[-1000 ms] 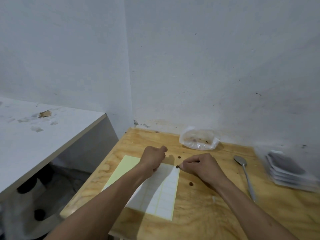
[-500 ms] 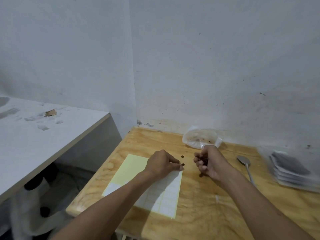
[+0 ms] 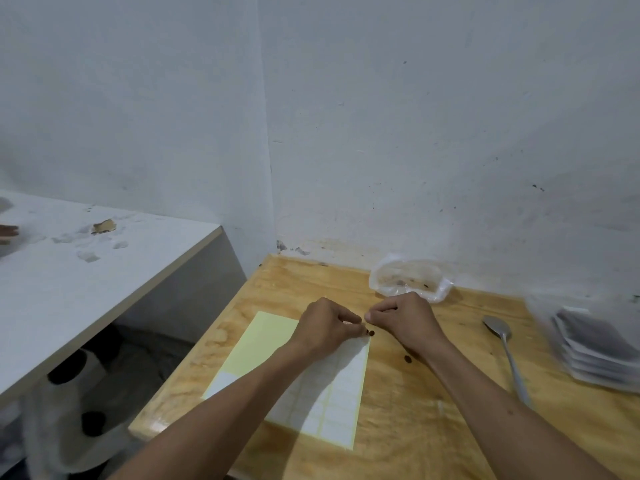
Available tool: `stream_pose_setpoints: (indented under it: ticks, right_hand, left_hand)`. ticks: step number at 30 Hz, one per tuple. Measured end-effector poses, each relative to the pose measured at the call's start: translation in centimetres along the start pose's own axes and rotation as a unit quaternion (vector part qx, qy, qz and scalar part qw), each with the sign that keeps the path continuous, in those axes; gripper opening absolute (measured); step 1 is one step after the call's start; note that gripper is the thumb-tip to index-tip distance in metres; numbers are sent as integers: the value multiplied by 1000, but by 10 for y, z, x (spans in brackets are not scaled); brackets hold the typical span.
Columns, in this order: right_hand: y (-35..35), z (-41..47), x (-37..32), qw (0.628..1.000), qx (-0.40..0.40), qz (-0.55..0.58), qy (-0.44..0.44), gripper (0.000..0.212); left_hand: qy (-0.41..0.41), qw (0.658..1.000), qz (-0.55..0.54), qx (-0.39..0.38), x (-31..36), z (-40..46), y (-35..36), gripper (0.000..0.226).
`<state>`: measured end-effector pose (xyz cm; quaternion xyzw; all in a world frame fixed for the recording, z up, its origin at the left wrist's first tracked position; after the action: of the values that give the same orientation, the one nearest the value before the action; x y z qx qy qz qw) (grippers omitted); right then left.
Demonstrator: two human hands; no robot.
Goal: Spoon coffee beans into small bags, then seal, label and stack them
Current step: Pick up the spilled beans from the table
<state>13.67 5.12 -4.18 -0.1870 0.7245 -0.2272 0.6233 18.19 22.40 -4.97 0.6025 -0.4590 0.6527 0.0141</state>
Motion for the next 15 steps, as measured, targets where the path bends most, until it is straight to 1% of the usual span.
stream_pose_setpoints:
  ticks: [2, 3, 4, 5, 6, 7, 8, 9, 10, 11, 12, 13, 15]
  right_hand:
    - [0, 3, 0, 1000, -11, -21, -1, 10]
    - [0, 4, 0, 1000, -14, -12, 5, 18]
    - [-3, 4, 1, 999, -12, 31, 21, 26]
    - [-6, 3, 2, 993, -9, 111, 48, 30]
    - [-11, 2, 3, 973, -14, 216, 77, 27]
    - [-15, 1, 5, 939, -33, 327, 101, 22]
    - [-18, -2, 5, 896, -54, 423, 120, 17]
    - [-21, -6, 5, 857, -72, 492, 135, 12]
    - [-24, -10, 5, 825, -82, 539, 148, 9]
    - [-27, -16, 5, 807, -88, 562, 156, 9]
    - [-28, -21, 5, 805, -92, 564, 159, 11]
    - [-30, -25, 6, 823, -89, 538, 157, 13]
    - [-32, -38, 5, 903, -55, 400, 147, 16]
  left_hand:
    - [5, 999, 17, -27, 0, 1, 2, 22]
    - [4, 999, 32, -28, 0, 4, 3, 19]
    - [7, 998, 53, -26, 0, 6, 3, 15]
    - [12, 997, 78, -20, 0, 7, 3, 12]
    - [13, 995, 101, -14, 1, 8, 3, 12]
    - [11, 993, 114, -11, 3, 8, 3, 13]
    - [6, 994, 106, -9, 6, 8, 3, 14]
    - [-2, 998, 65, -7, 9, 7, 3, 15]
    - [-16, 1000, -6, 1, 11, 7, 2, 16]
    - [-35, 995, -97, 9, 13, 6, 0, 19]
    - [-54, 979, -195, 11, 16, 6, -2, 20]
    - [-67, 954, -294, -3, 19, 6, -5, 19]
    - [-83, 881, -463, -56, 27, 5, -5, 16]
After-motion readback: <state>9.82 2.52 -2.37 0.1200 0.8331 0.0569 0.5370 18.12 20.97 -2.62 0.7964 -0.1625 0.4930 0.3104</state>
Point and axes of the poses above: each hand's wrist, its own z-axis towards the middle knuckle, its own y-axis out of the palm, x = y × z, the point moved 1 cm from there along z, towards the middle knuckle, and after that the axes turned 15 degrees about -x, right-handed, at the moved point
